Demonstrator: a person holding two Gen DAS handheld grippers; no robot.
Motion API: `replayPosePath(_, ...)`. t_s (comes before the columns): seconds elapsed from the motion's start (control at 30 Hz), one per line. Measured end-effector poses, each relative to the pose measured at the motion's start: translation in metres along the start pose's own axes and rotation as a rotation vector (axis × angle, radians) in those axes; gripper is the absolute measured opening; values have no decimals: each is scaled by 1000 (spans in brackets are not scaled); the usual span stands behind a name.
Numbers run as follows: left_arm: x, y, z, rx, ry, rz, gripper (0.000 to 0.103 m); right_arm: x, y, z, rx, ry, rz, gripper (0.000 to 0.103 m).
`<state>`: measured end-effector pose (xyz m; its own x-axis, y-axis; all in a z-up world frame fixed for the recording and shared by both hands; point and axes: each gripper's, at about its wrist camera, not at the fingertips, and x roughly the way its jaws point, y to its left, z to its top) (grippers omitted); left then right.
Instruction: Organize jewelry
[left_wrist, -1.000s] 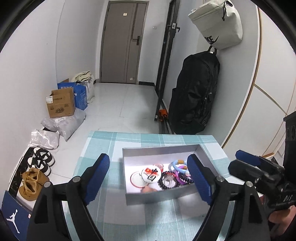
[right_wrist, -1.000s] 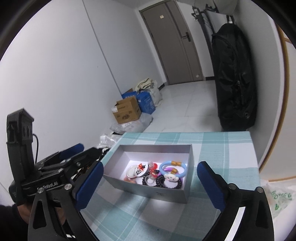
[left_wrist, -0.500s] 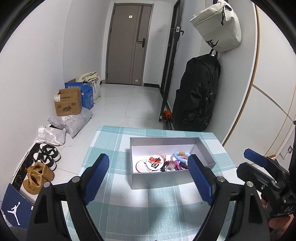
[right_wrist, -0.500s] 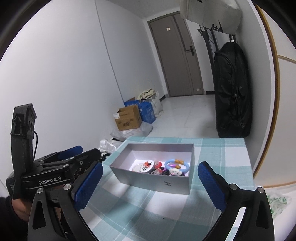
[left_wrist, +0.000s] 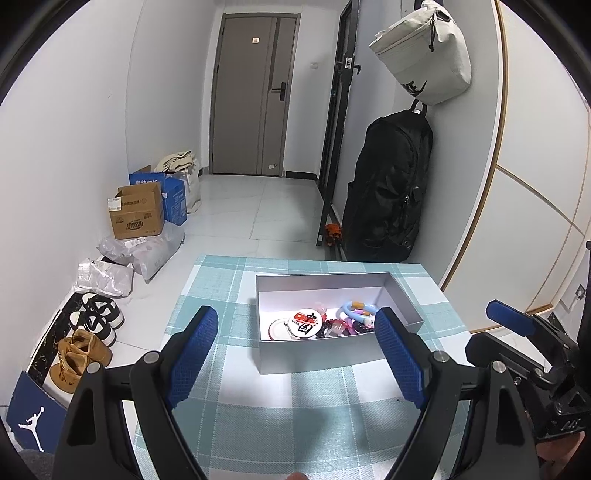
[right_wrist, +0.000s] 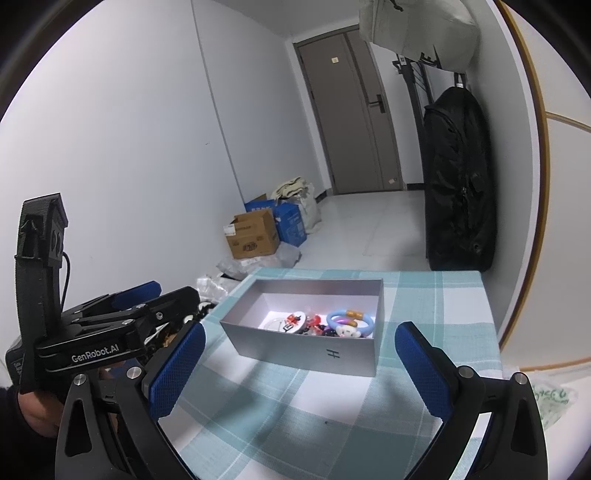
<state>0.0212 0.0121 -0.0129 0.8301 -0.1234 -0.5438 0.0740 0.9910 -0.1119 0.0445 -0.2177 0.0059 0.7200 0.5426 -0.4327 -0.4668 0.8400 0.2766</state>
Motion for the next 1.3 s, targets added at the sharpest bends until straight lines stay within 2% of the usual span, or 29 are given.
replayPosePath(0.2, 3, 0, 0, 3, 7, 19, 84, 2, -1, -1, 4, 5, -4, 103)
replayPosePath(0.67, 2, -2, -2, 7, 14, 10, 84, 5, 2, -3, -5, 23, 10, 103)
replayPosePath(1.3, 5, -2, -2, 5, 29, -25, 84, 7, 0, -4, 6, 34, 5, 103)
